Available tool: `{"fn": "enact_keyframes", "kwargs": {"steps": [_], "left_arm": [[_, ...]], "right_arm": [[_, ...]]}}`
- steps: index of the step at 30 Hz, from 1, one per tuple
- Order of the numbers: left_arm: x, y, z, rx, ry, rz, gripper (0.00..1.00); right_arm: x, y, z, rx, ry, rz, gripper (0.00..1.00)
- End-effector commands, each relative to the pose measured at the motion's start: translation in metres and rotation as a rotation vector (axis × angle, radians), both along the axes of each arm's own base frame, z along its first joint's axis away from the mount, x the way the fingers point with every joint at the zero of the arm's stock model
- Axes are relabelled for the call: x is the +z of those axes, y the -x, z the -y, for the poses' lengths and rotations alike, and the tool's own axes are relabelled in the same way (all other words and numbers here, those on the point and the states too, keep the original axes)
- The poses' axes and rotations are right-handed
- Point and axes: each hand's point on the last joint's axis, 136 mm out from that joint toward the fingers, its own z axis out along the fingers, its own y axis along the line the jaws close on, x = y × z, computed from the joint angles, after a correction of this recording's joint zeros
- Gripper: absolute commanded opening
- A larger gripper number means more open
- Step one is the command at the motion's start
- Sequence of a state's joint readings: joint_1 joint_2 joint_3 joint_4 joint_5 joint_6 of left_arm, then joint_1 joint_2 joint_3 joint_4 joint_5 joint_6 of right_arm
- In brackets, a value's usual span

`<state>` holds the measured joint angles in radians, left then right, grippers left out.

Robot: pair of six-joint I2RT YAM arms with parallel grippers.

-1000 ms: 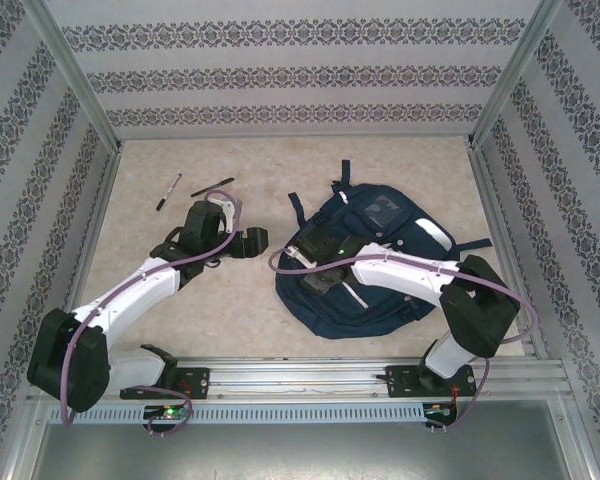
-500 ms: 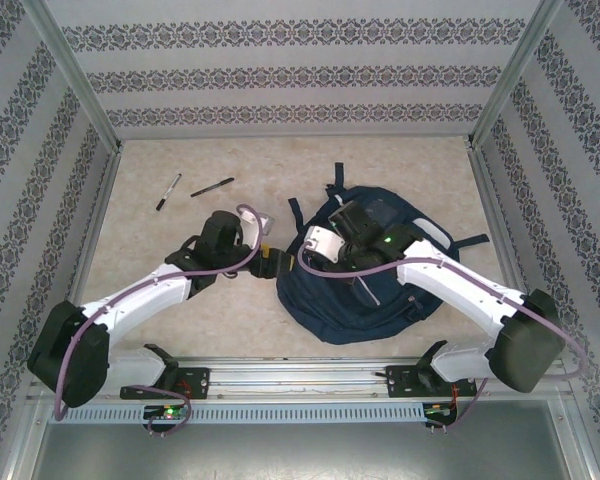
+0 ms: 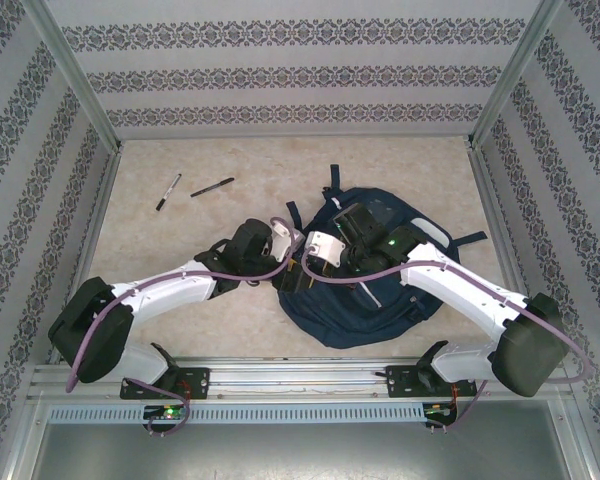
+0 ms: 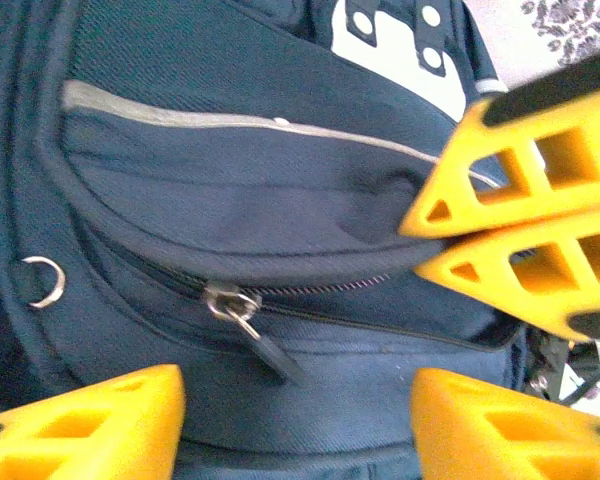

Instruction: Pack the student bag

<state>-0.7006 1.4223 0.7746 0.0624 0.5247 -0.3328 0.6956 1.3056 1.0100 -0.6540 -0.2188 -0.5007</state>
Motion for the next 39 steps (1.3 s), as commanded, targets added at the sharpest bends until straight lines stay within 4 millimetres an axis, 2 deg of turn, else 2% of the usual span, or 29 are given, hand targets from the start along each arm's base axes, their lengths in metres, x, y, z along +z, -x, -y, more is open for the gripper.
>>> {"fn": "enact_keyframes", "kwargs": {"steps": [1, 7, 8, 11, 14, 19, 21, 24, 27, 28, 29, 30, 32, 34, 35, 38, 39], "left_arm": [[0.007, -0.012, 0.002, 0.054, 0.027, 0.07, 0.55], [0.009, -0.018, 0.014, 0.021, 0.047, 0.073, 0.51], [0.006, -0.018, 0.015, 0.016, 0.041, 0.064, 0.47], [0.003, -0.017, 0.018, -0.008, 0.028, 0.058, 0.25], [0.005, -0.012, 0.014, -0.042, 0.005, 0.089, 0.0], [0.014, 0.006, -0.003, -0.131, -0.045, 0.225, 0.0], [0.009, 0.008, -0.019, -0.133, -0.111, 0.288, 0.0], [-0.003, 0.001, -0.045, -0.096, -0.191, 0.34, 0.0], [-0.012, 0.009, -0.05, -0.176, -0.235, 0.332, 0.0], [-0.008, 0.014, -0.045, -0.205, -0.211, 0.315, 0.0], [-0.003, 0.019, -0.036, -0.239, -0.16, 0.293, 0.0], [0.003, 0.024, -0.028, -0.26, -0.105, 0.28, 0.0], [0.009, 0.03, -0.016, -0.284, -0.041, 0.278, 0.0], [0.01, 0.033, -0.01, -0.294, -0.011, 0.299, 0.0], [0.009, 0.033, -0.009, -0.282, -0.003, 0.3, 0.0], [0.003, 0.025, -0.012, -0.222, -0.013, 0.295, 0.0], [-0.001, 0.022, -0.016, -0.199, -0.033, 0.297, 0.06]], "right_arm": [[0.03, 0.001, -0.019, 0.044, -0.143, 0.045, 0.0], [0.037, 0.008, -0.028, 0.064, -0.164, 0.073, 0.0], [0.036, 0.008, -0.028, 0.059, -0.164, 0.074, 0.0], [0.035, 0.009, -0.025, 0.053, -0.154, 0.084, 0.0], [0.026, 0.009, -0.016, 0.052, -0.107, 0.103, 0.0], [0.009, 0.015, 0.011, 0.132, 0.053, 0.138, 0.0], [0.003, 0.024, 0.022, 0.21, 0.113, 0.151, 0.0], [-0.008, 0.043, 0.03, 0.357, 0.147, 0.162, 0.0], [-0.015, 0.042, 0.031, 0.335, 0.149, 0.173, 0.0], [-0.013, 0.038, 0.027, 0.296, 0.125, 0.173, 0.03], [-0.009, 0.032, 0.021, 0.222, 0.083, 0.166, 0.16], [-0.003, 0.025, 0.011, 0.136, 0.026, 0.15, 0.23], [0.003, 0.02, -0.002, 0.03, -0.055, 0.102, 0.27], [0.002, 0.013, -0.009, -0.062, -0.088, 0.12, 0.49], [0.001, 0.01, -0.012, -0.09, -0.101, 0.14, 0.55], [-0.01, 0.016, -0.021, -0.066, -0.12, 0.151, 0.58], [-0.012, 0.019, -0.023, -0.055, -0.124, 0.14, 0.59]]}}
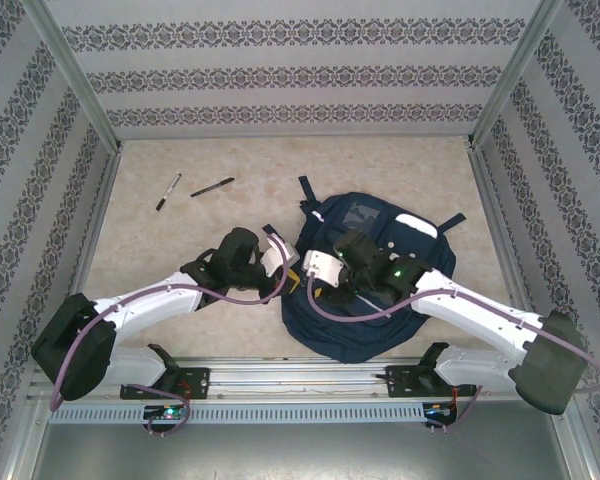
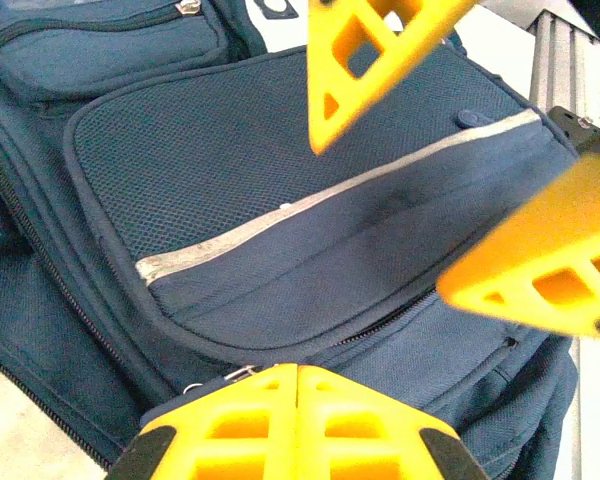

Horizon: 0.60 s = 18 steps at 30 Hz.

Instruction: Pack the student bag

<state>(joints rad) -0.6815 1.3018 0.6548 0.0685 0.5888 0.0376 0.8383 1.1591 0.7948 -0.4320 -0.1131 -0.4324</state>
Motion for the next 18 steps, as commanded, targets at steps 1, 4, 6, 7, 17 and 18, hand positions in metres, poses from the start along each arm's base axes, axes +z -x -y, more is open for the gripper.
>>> {"fn": "enact_keyframes", "kwargs": {"steps": [1, 4, 6, 7, 17, 18], "left_arm": [[-0.002, -0.005, 0.001, 0.034, 0.009, 0.026, 0.24], [-0.012, -0.008, -0.01, 0.043, -0.05, 0.088, 0.67], [-0.016, -0.014, -0.017, 0.058, -0.068, 0.133, 0.68], [-0.017, -0.014, -0.019, 0.045, -0.074, 0.151, 0.7], [-0.009, -0.008, -0.033, -0.198, 0.024, 0.344, 0.78], [-0.004, -0.013, -0.035, -0.193, 0.06, 0.364, 0.78]], "right_arm": [[-0.004, -0.006, -0.011, -0.065, -0.062, -0.012, 0.6], [-0.015, -0.005, -0.01, -0.048, -0.02, -0.024, 0.62], [-0.025, -0.005, -0.011, -0.037, 0.003, -0.033, 0.63], [-0.03, -0.004, -0.012, -0.028, 0.014, -0.044, 0.63], [-0.063, -0.013, -0.004, -0.052, 0.156, 0.007, 0.56], [-0.064, -0.004, -0.007, -0.009, 0.145, -0.021, 0.57]]}}
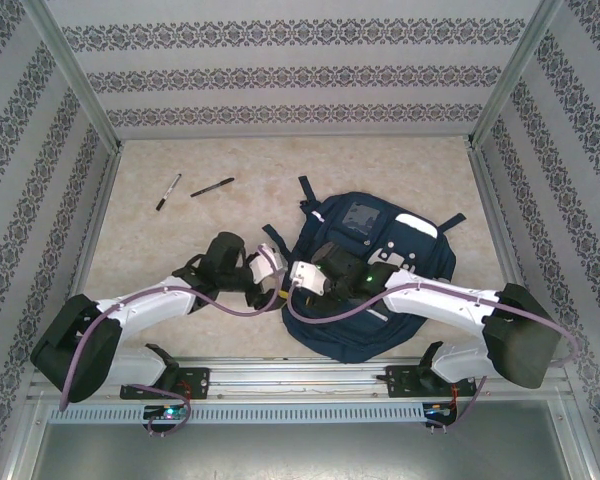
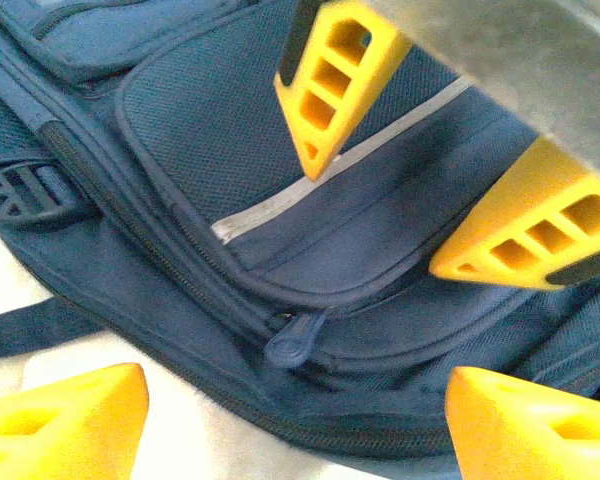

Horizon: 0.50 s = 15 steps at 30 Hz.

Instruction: Pack the student bag

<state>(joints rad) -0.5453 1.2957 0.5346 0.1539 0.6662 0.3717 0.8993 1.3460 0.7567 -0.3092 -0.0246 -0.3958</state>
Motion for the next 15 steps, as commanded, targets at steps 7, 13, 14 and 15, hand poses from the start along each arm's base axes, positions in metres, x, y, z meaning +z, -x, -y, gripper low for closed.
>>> {"fn": "enact_keyframes", "kwargs": {"steps": [7, 13, 14, 15], "left_arm": [[0.029, -0.015, -0.003, -0.198, 0.113, 0.188, 0.77], [0.027, -0.007, -0.002, -0.273, 0.1, 0.191, 0.75], [0.026, -0.006, -0.002, -0.281, 0.097, 0.193, 0.74], [0.025, -0.005, -0.001, -0.288, 0.095, 0.189, 0.74]], "right_arm": [[0.013, 0.03, -0.01, 0.124, -0.072, -0.084, 0.73], [-0.014, -0.006, 0.022, 0.022, 0.186, 0.141, 0.7], [-0.018, -0.01, 0.027, 0.022, 0.24, 0.182, 0.7], [-0.02, -0.013, 0.029, 0.028, 0.276, 0.208, 0.7]]}}
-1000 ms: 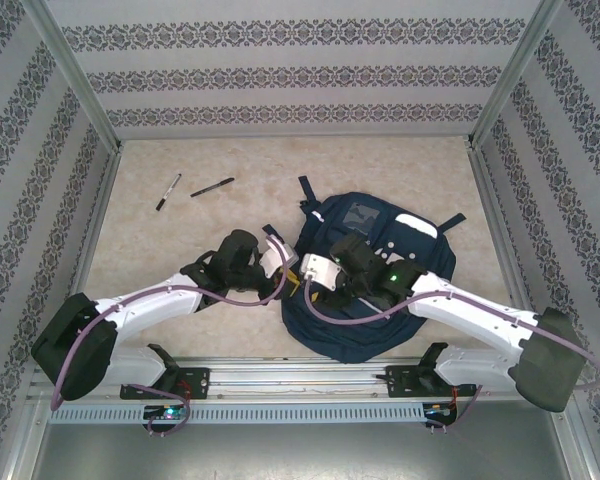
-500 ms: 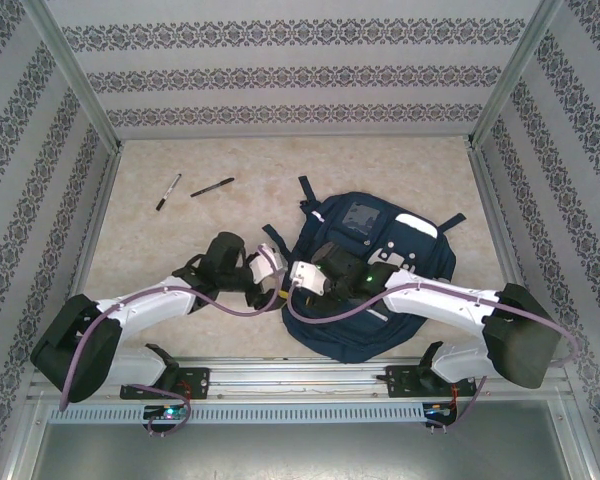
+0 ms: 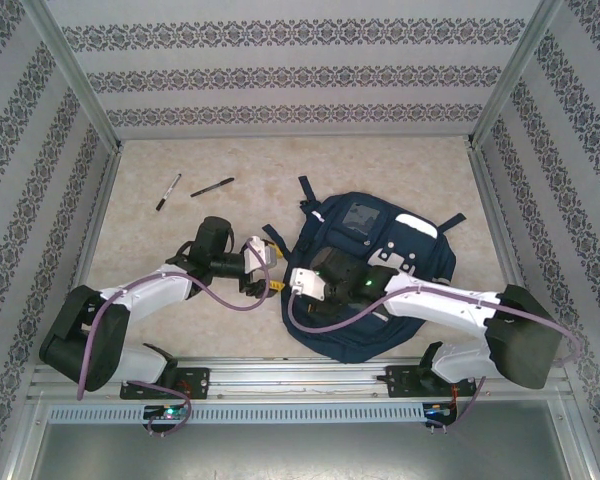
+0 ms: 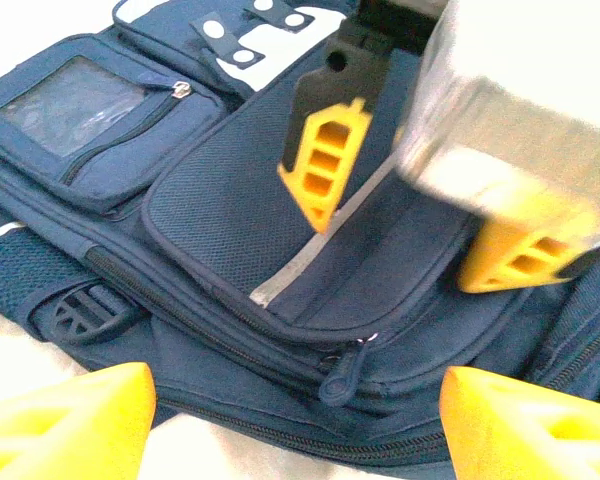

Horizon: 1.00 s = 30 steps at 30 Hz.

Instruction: Pack the student bag

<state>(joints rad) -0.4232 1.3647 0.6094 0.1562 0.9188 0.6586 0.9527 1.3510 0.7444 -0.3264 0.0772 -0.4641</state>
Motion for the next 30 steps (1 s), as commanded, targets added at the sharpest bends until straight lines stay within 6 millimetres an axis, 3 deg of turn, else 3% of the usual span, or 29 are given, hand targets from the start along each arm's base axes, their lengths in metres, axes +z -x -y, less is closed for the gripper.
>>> {"fn": "enact_keyframes", "kwargs": {"steps": [1, 3, 4, 5, 7, 8, 13, 16, 20, 26, 30], "left_arm": [[0.001, 0.009, 0.001, -0.087, 0.002, 0.018, 0.73], [0.0, 0.009, 0.001, -0.097, -0.004, 0.016, 0.73], [-0.001, 0.01, 0.001, -0.102, -0.009, 0.017, 0.73], [0.0, 0.01, 0.001, -0.106, -0.013, 0.019, 0.72], [0.0, 0.01, 0.001, -0.116, -0.023, 0.019, 0.72], [0.0, 0.011, 0.001, -0.123, -0.027, 0.02, 0.72], [-0.015, 0.029, 0.005, -0.232, -0.164, 0.071, 0.71], [-0.009, 0.026, 0.011, -0.232, -0.14, 0.07, 0.69], [-0.004, 0.022, 0.024, -0.214, -0.086, 0.08, 0.69], [-0.015, 0.044, 0.043, -0.27, -0.077, 0.056, 0.64], [-0.026, 0.049, 0.048, -0.264, -0.084, 0.021, 0.53]], "right_arm": [[-0.014, -0.019, 0.025, -0.021, 0.202, 0.161, 0.7], [-0.014, -0.023, 0.027, -0.025, 0.239, 0.205, 0.68], [-0.013, -0.024, 0.027, -0.02, 0.247, 0.214, 0.61], [-0.011, -0.024, 0.026, -0.018, 0.25, 0.226, 0.47], [-0.001, -0.025, 0.023, 0.003, 0.242, 0.26, 0.06], [0.004, -0.023, 0.02, 0.034, 0.226, 0.266, 0.0], [0.04, 0.009, 0.002, 0.296, 0.038, 0.316, 0.0], [0.06, 0.022, -0.001, 0.397, -0.042, 0.358, 0.0], [0.067, 0.02, 0.005, 0.402, -0.045, 0.36, 0.0], [0.074, 0.02, 0.006, 0.389, -0.077, 0.347, 0.0], [0.076, 0.022, 0.005, 0.397, -0.092, 0.344, 0.0]]}}
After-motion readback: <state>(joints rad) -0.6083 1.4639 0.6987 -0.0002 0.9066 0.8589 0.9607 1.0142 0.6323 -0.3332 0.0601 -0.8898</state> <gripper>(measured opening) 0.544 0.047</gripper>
